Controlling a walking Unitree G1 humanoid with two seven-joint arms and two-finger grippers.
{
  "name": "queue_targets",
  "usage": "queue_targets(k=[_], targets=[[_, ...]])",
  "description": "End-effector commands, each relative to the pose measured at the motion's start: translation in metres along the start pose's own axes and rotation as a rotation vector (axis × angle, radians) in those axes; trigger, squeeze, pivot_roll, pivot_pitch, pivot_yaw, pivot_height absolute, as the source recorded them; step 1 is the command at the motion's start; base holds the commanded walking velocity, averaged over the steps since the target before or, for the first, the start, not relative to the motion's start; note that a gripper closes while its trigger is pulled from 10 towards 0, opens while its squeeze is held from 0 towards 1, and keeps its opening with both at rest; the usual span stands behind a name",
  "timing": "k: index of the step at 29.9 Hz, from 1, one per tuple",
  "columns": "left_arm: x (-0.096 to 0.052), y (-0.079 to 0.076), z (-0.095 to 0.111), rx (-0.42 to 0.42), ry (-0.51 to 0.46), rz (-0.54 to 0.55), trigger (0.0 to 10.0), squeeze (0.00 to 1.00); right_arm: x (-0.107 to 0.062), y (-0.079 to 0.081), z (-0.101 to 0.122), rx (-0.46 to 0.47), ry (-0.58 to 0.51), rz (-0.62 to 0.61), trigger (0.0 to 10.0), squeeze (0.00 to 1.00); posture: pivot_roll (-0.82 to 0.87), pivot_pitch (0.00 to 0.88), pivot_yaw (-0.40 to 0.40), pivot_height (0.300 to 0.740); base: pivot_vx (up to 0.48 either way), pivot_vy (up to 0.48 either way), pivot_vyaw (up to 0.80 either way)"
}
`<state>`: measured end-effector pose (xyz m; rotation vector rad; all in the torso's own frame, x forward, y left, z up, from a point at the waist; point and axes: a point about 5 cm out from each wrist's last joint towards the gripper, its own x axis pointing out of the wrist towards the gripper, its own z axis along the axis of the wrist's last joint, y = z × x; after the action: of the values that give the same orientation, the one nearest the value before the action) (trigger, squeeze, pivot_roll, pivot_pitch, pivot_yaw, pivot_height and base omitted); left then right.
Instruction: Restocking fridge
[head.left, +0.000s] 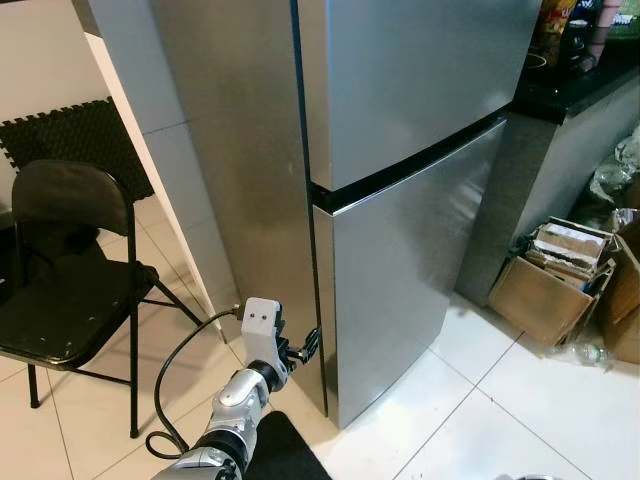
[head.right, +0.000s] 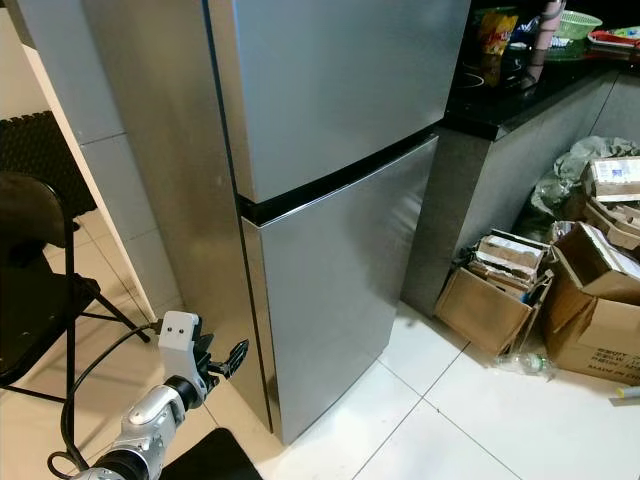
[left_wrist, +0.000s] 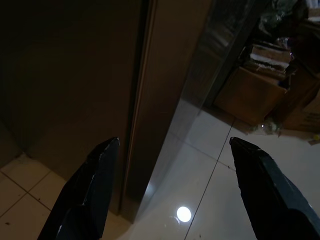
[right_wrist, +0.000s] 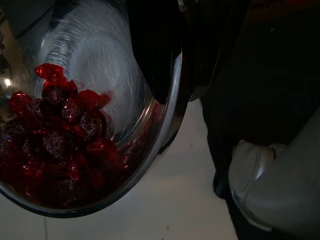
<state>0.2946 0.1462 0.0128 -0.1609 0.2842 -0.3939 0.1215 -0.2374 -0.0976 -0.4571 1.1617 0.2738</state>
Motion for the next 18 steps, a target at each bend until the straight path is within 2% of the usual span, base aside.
queue_targets(k=[1,6,14,18], targets=[[-0.003,0.007,0.005,0.021,-0.018,-0.005,10.0,0.0,0.0,-0.001,0.003,-0.035,-0.006,0.001,10.0,0.0,-0.05,0.0,-0.032,0.74,0.0,-0.48,0.0],[-0.001,0.007,0.009,0.014,-0.036,0.005,10.0,0.0,0.001,-0.001,0.004,-0.044,-0.006,0.006,10.0,0.0,-0.05,0.0,-0.031,0.74,0.0,-0.48,0.0],[0.007,0.012,0.031,0.023,-0.112,0.022,10.0,0.0,0.0,0.005,-0.002,-0.055,0.011,0.02,10.0,0.0,-0.06,0.0,-0.031,0.74,0.0,0.0,0.0],[0.01,0.021,0.062,0.057,-0.216,0.0,10.0,0.0,-0.001,0.003,-0.007,-0.051,0.021,0.016,10.0,0.0,-0.06,0.0,-0.03,0.74,0.0,0.0,0.0]])
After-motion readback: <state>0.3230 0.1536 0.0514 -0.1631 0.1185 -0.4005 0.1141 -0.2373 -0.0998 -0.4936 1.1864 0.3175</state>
